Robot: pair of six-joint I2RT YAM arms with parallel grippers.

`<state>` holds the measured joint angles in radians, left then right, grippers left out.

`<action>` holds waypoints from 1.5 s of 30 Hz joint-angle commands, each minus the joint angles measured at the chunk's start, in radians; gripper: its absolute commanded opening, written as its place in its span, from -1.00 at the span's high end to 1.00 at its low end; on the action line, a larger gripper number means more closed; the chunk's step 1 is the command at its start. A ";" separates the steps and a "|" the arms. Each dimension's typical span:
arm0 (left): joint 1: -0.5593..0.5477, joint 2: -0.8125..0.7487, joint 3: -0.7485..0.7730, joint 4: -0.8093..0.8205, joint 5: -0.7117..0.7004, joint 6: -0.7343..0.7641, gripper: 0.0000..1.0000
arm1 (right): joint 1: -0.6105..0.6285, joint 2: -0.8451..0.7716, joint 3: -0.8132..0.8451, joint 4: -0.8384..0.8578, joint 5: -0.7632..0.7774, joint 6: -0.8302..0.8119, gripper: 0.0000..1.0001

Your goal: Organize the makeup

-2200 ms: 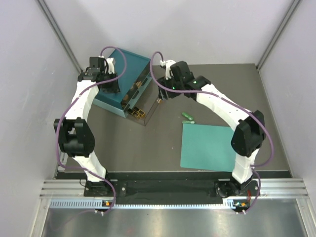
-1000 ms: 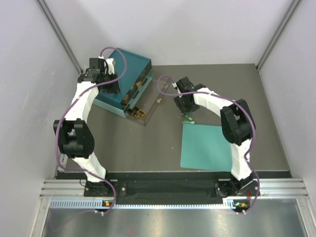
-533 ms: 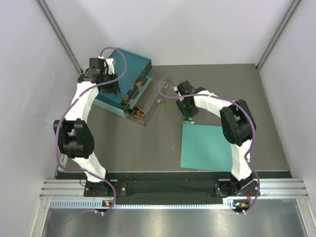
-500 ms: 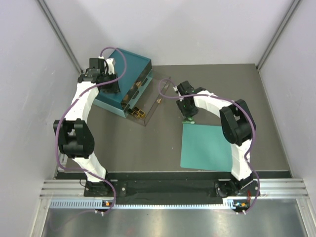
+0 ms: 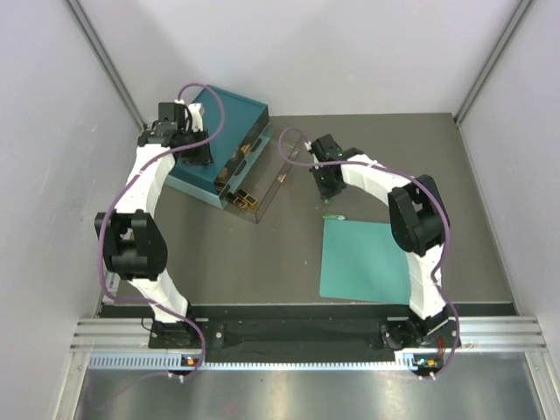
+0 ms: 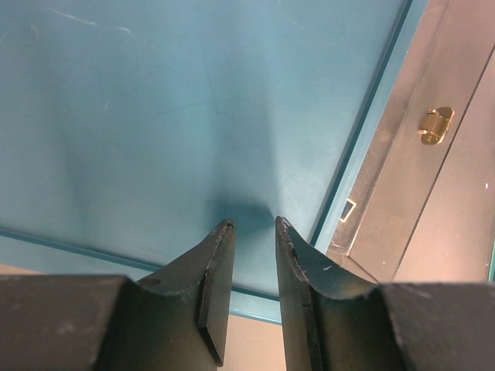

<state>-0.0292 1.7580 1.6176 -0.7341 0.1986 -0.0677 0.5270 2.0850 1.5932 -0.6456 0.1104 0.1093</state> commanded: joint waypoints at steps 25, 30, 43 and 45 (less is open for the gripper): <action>-0.021 0.133 -0.033 -0.231 0.012 0.006 0.32 | 0.119 0.184 0.556 0.113 -0.423 0.300 0.96; -0.021 0.130 -0.039 -0.229 0.010 0.006 0.33 | 0.156 0.224 0.570 0.107 -0.440 0.305 0.90; -0.021 0.126 -0.041 -0.231 0.002 0.006 0.32 | 0.186 0.196 0.521 0.121 -0.404 0.276 -0.14; -0.021 0.124 -0.039 -0.232 0.002 0.005 0.32 | 0.183 0.167 0.521 0.124 -0.399 0.264 -0.19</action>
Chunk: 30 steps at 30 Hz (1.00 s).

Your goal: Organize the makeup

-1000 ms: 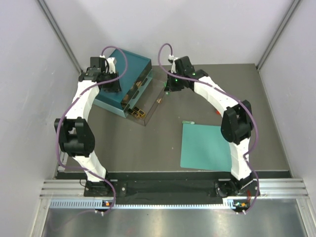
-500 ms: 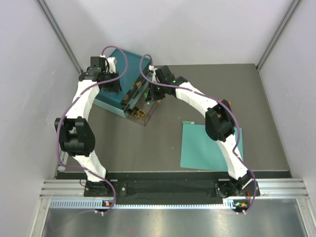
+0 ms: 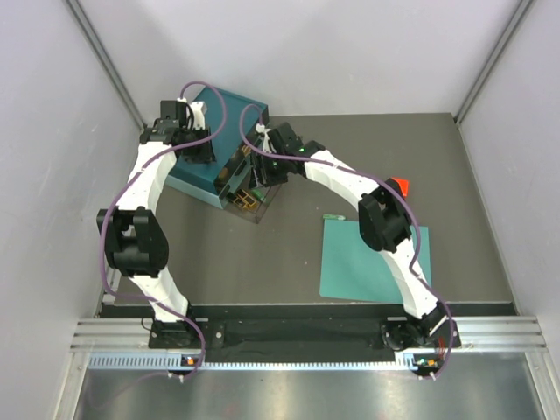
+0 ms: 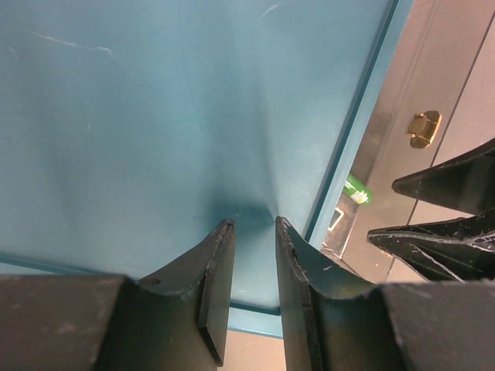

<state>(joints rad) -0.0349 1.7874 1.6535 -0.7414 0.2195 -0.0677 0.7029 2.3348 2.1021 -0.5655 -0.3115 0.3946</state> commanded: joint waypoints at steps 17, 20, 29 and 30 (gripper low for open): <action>-0.022 0.079 -0.075 -0.220 0.003 -0.007 0.32 | -0.019 -0.479 -0.499 -0.028 0.423 -0.384 -0.32; -0.025 0.079 -0.080 -0.219 0.006 -0.006 0.32 | -0.023 -0.488 -0.571 -0.030 0.459 -0.387 -0.32; -0.031 0.075 -0.087 -0.220 0.009 -0.006 0.32 | -0.023 -0.374 -0.579 -0.108 0.587 -0.384 -0.33; -0.033 0.073 -0.090 -0.222 0.009 -0.004 0.32 | -0.023 -0.365 -0.574 -0.114 0.594 -0.385 -0.33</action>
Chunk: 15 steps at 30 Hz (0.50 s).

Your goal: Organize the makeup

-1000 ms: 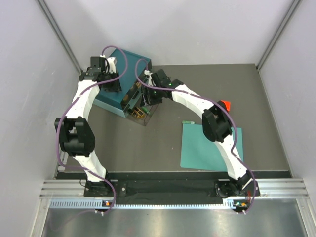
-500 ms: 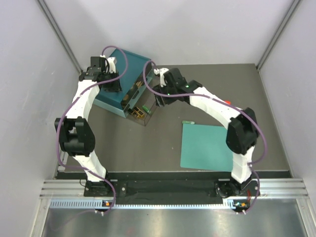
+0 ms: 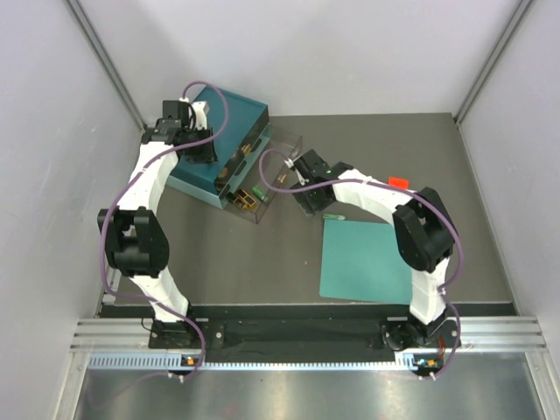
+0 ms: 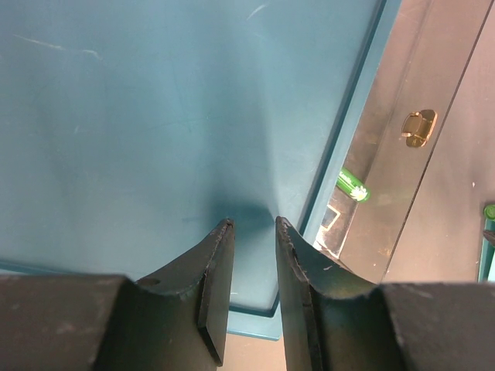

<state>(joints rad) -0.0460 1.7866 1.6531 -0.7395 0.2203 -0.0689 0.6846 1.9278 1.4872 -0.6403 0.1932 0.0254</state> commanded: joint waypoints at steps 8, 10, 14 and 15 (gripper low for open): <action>-0.022 0.068 -0.108 -0.224 -0.004 0.000 0.32 | -0.008 0.072 0.027 -0.053 0.112 -0.015 -0.30; -0.022 0.069 -0.102 -0.227 -0.006 0.003 0.31 | -0.013 0.089 0.030 -0.062 0.124 -0.005 -0.28; -0.022 0.074 -0.090 -0.233 -0.010 0.004 0.32 | -0.026 0.115 0.041 -0.082 0.144 0.008 -0.24; -0.022 0.076 -0.088 -0.233 -0.012 0.007 0.31 | -0.031 0.125 0.045 -0.084 0.141 0.008 -0.24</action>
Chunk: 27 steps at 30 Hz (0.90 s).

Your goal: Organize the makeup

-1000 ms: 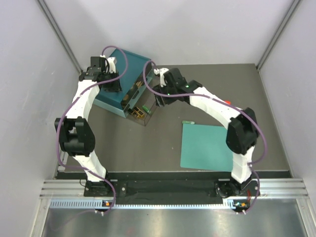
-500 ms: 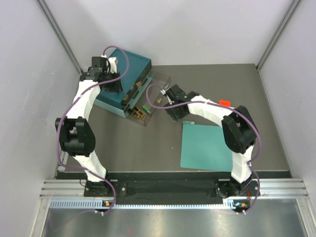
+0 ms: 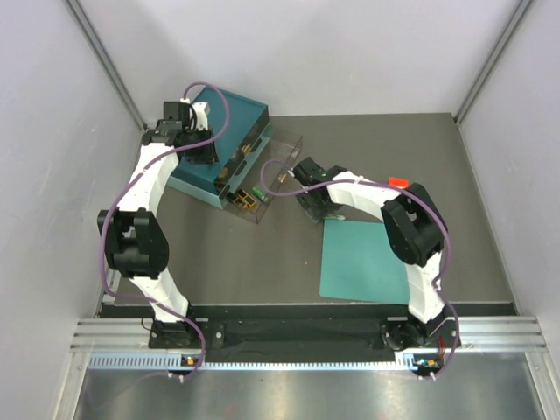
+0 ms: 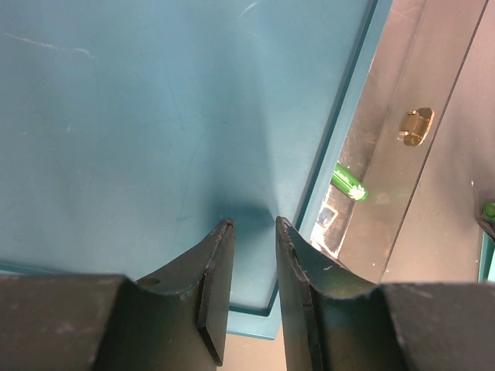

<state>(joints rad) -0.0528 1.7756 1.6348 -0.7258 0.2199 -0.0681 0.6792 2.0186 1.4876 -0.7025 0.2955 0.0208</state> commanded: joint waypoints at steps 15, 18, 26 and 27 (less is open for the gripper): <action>-0.015 0.094 -0.052 -0.259 -0.020 0.008 0.31 | -0.171 0.071 0.054 -0.003 -0.047 0.068 0.08; -0.015 0.096 -0.052 -0.258 -0.021 0.008 0.31 | -0.181 0.071 0.048 0.008 -0.065 0.068 0.42; -0.015 0.099 -0.052 -0.259 -0.025 0.008 0.32 | -0.188 0.066 0.054 0.021 -0.068 0.079 0.89; -0.015 0.099 -0.052 -0.258 -0.027 0.007 0.31 | -0.188 0.066 0.057 0.023 -0.065 0.082 0.92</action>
<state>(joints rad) -0.0544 1.7828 1.6489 -0.7391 0.2150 -0.0673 0.4988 2.0640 1.5280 -0.7116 0.2558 0.0818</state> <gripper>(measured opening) 0.340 0.163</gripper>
